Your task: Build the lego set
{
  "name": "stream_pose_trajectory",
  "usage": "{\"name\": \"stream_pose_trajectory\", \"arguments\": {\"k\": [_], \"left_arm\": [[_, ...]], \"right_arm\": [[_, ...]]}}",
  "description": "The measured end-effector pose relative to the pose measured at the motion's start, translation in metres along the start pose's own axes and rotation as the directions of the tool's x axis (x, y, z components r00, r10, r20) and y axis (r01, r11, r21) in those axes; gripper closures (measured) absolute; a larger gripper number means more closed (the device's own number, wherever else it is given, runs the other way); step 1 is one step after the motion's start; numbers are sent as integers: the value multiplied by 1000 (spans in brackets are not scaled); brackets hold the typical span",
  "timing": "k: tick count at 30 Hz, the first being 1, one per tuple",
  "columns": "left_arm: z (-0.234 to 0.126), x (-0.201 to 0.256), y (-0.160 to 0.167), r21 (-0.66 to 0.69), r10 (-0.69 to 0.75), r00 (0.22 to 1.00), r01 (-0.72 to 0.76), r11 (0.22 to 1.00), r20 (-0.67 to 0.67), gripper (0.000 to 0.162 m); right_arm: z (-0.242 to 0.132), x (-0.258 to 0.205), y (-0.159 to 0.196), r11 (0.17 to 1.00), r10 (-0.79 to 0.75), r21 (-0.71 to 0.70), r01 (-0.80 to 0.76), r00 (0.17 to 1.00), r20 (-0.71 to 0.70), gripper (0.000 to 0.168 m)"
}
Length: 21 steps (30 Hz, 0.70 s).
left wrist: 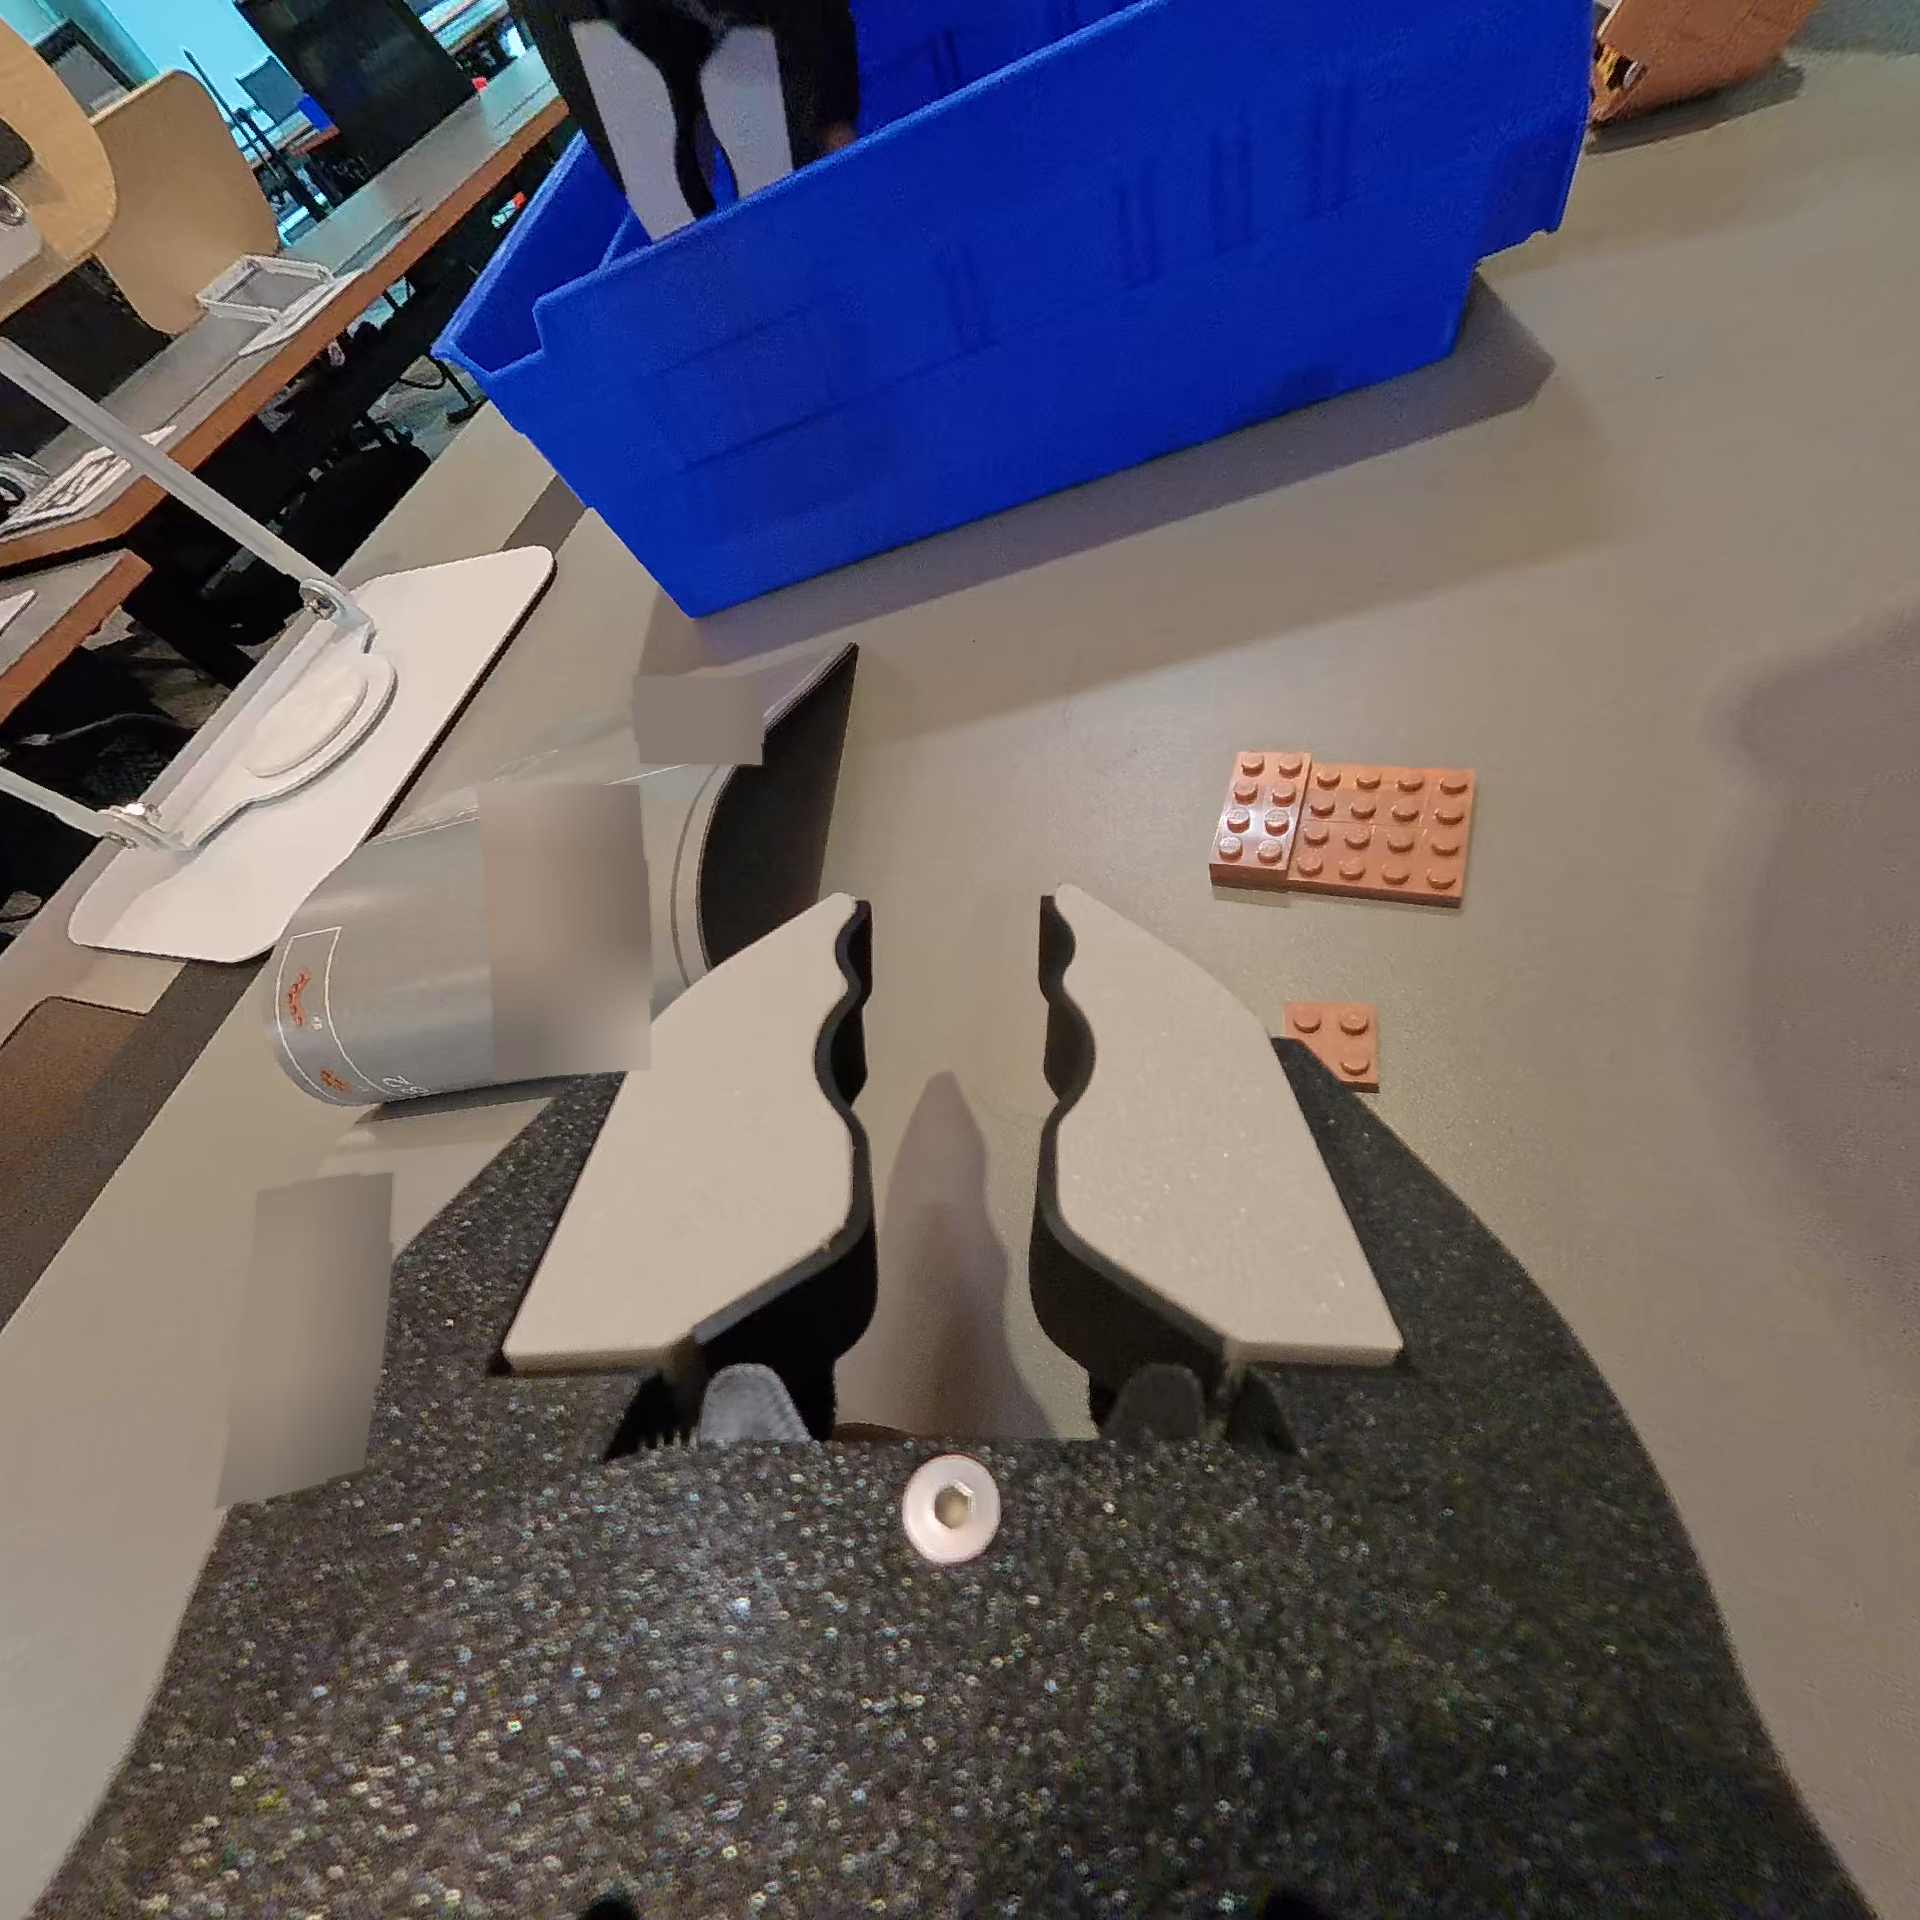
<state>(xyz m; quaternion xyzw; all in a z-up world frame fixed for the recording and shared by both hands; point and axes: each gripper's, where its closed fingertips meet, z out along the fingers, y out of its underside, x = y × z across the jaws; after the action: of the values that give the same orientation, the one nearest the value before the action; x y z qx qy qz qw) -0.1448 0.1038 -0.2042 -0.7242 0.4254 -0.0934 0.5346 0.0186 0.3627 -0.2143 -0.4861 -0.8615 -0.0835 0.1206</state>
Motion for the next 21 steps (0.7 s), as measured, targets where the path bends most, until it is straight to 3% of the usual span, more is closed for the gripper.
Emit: {"name": "stream_pose_trajectory", "arguments": {"k": [10,21], "left_arm": [[0,0,0,-1,1,1000,-1,1000,2,131],[0,0,0,-3,-3,1000,3,1000,3,131]], "right_arm": [[-19,-2,21,998,65,14,-65,998,14,148],[-59,-16,53,991,128,46,-127,991,-40,148]]}}
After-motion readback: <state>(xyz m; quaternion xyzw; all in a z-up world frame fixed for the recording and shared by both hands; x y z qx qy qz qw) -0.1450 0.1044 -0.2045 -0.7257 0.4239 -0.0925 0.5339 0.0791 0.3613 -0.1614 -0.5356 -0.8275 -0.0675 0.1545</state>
